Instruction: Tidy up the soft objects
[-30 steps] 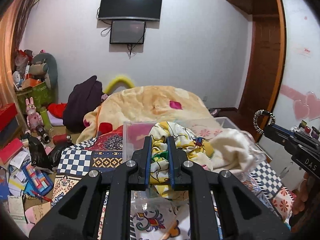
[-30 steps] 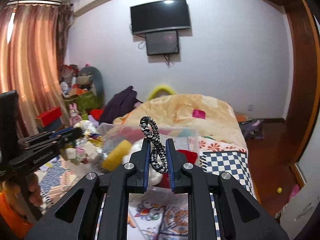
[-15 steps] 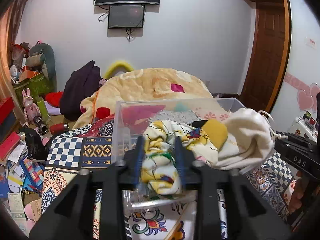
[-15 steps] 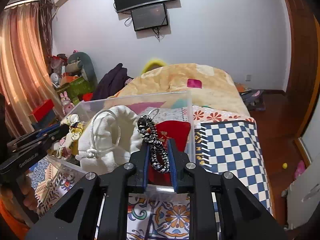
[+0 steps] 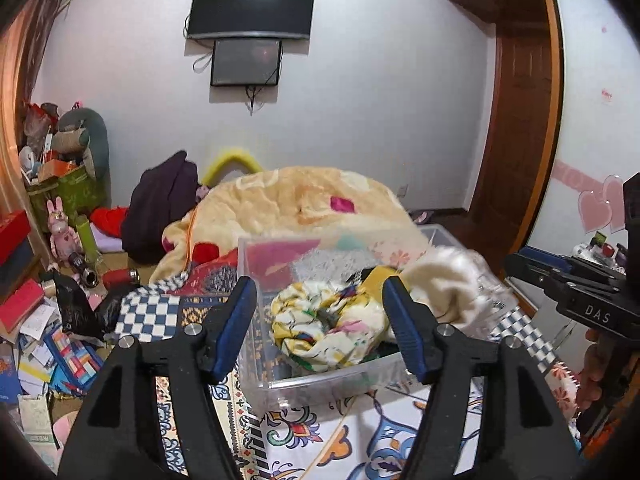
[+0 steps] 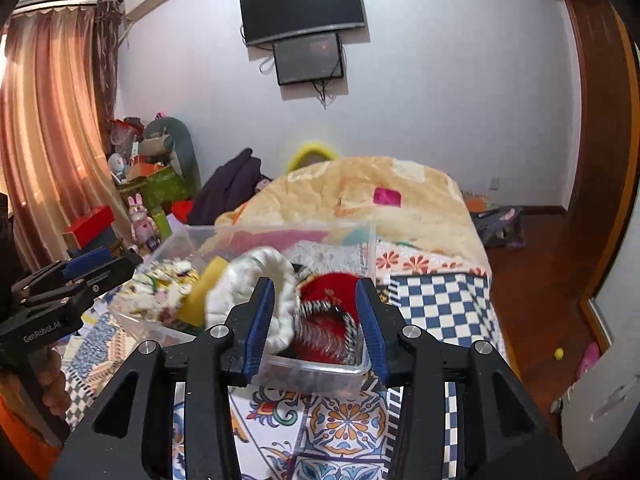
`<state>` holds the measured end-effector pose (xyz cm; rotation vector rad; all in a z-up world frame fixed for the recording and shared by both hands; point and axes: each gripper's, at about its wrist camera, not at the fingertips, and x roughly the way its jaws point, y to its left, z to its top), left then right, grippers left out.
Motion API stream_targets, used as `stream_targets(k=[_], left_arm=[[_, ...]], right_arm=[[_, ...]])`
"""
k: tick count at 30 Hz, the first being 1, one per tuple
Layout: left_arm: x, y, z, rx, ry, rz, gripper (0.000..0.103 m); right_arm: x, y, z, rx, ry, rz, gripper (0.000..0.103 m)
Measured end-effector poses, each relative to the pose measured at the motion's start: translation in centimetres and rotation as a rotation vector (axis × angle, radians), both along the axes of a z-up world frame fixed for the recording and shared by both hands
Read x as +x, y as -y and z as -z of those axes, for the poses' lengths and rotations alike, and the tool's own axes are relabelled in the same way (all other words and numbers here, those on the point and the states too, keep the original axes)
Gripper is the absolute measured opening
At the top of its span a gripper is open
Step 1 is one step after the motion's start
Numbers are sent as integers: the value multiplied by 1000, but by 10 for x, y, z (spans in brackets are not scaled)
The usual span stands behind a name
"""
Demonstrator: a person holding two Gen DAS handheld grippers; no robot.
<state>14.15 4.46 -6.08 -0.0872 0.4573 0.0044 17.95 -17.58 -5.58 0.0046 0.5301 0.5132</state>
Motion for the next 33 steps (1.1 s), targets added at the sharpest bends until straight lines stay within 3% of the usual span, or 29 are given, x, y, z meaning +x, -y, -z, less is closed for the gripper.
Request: stream_targets(k=[3,8,13,17,18,20,23,26,33], left_arm=[[-12,5,-16,2,39,9,71],[-33,11,-44,6,109,19,72],[-52,19,-73,25,175,35,72],[-70,29,-91,52,226,48,83],[-73,31,-93,55,233,52,93],[-81,33,-99,57,260,44,102],[-89,35,-105,61,280,39,102],[-95,36,-108,55,289,40,103],[-100,38,-110,60,305,33,103]], right_arm=[[-10,0,-13,5,43,-1,48],[-29,1,-39,27,115,-18,49],[-56,-1,-70,40,230,-24,61],[-75,-2,-90,66,307,-30,71],[-77,-2,-92,69,318,-31,76],[-82,-3,-96,80,337,-26,84],[-84,-4,-98,81,355,-13,88],[-83,-3,-98,92,360,4,101],[-90,1,-96,95,368,5,103]])
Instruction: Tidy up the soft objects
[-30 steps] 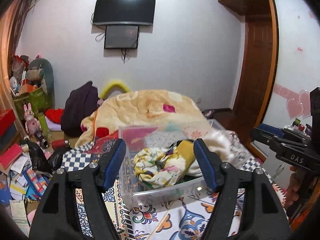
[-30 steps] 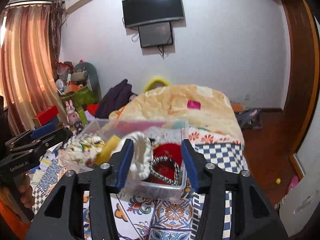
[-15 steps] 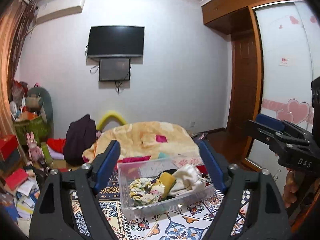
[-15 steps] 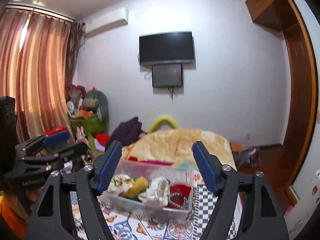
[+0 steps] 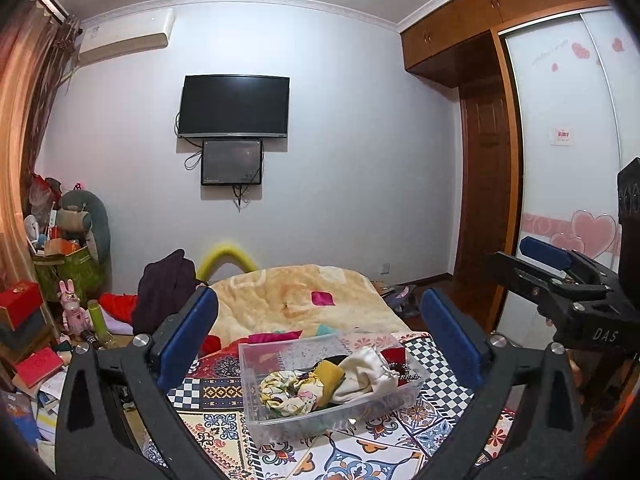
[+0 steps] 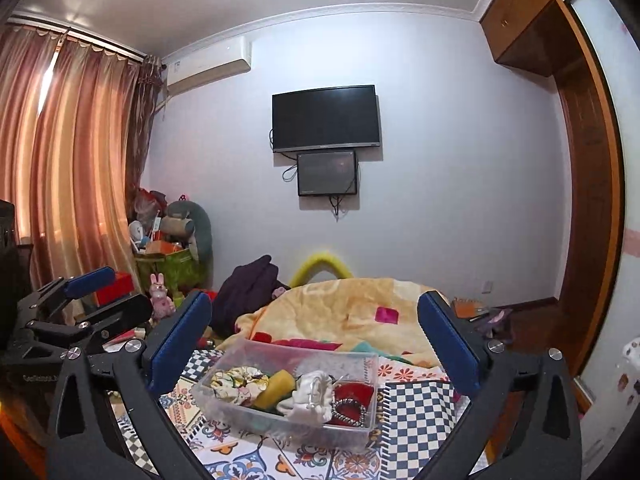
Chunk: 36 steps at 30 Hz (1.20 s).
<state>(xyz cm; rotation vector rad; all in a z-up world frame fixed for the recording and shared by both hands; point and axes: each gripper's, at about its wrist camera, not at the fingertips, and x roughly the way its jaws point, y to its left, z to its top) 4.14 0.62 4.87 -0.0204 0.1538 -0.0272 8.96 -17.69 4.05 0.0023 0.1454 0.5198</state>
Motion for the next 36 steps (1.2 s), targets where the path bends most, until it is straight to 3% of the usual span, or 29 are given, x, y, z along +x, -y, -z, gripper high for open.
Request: stream_targets(k=[36], left_arm=[[-5,-1,4,7,0,-7,103]], right_arm=[[-1,3,2,8,-3,-7,103]])
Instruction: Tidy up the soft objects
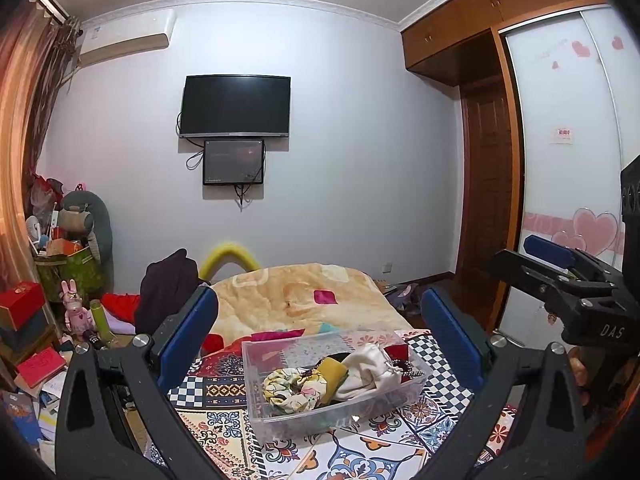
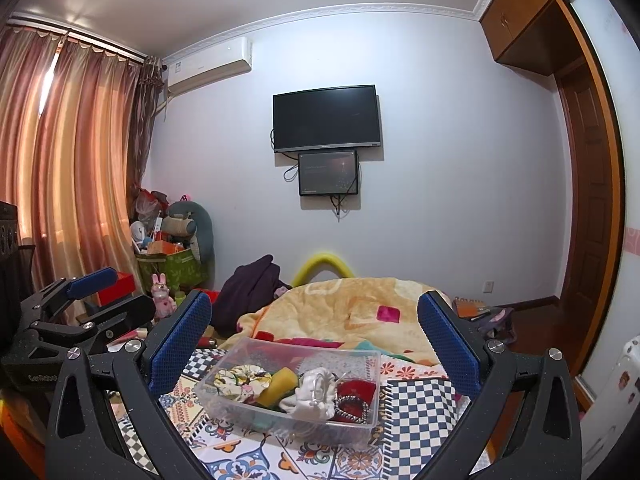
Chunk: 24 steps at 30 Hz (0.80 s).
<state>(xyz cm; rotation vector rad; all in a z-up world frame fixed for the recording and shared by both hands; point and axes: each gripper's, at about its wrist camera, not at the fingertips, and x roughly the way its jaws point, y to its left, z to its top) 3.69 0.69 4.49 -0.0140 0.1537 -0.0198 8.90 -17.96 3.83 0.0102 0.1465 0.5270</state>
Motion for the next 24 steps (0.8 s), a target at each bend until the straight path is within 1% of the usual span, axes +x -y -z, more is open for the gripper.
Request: stream_targets(k=[24], left_arm=[[2,-1,-1,-18,-13,26,103]], right_arm=[[-1,4,3,7,-9,2,103]])
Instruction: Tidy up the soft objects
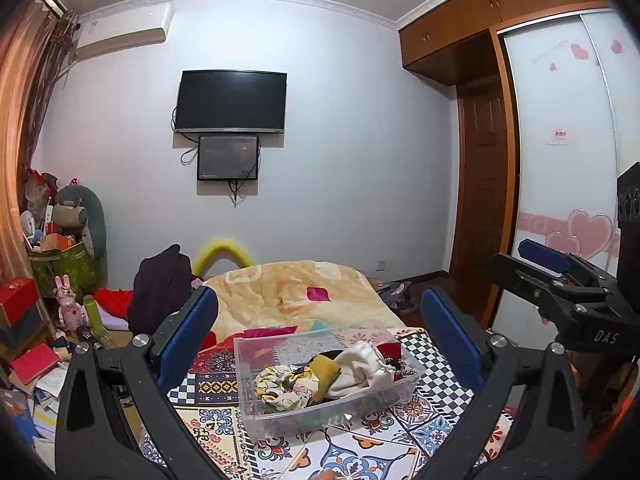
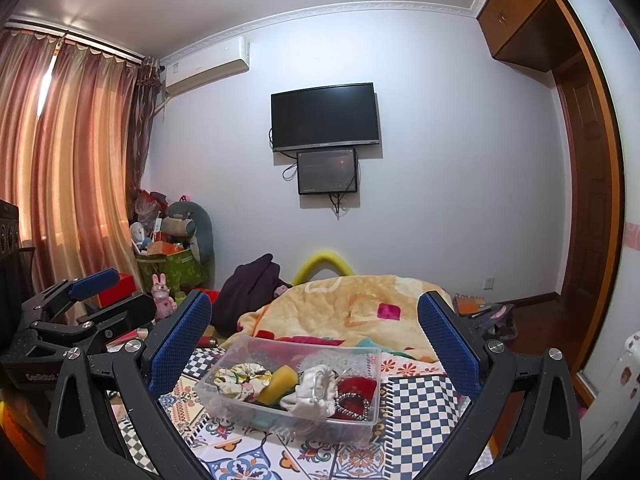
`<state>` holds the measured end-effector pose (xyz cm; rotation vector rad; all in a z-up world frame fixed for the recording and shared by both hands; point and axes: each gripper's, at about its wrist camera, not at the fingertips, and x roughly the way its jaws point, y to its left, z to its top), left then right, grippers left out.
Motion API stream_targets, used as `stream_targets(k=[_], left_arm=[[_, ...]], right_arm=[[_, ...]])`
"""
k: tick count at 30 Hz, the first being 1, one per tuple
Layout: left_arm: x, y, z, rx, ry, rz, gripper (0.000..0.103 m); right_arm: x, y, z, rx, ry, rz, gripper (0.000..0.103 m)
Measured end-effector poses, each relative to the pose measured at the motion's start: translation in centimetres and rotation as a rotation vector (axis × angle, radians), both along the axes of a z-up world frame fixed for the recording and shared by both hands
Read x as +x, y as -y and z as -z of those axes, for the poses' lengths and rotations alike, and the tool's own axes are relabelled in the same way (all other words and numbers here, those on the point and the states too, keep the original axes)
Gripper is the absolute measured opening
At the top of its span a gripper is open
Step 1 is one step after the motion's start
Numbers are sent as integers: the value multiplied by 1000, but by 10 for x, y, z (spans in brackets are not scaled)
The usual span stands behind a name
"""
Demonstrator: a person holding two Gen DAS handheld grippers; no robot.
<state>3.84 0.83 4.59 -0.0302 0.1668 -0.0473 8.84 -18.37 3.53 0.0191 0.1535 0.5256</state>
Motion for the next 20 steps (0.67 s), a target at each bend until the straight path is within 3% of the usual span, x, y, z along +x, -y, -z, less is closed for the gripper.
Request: stream_targets(k=[20], left_arm=[[0,1,1,1,-9,21,103]], right_arm=[[-3,-3,-1,-15,2,7,103]])
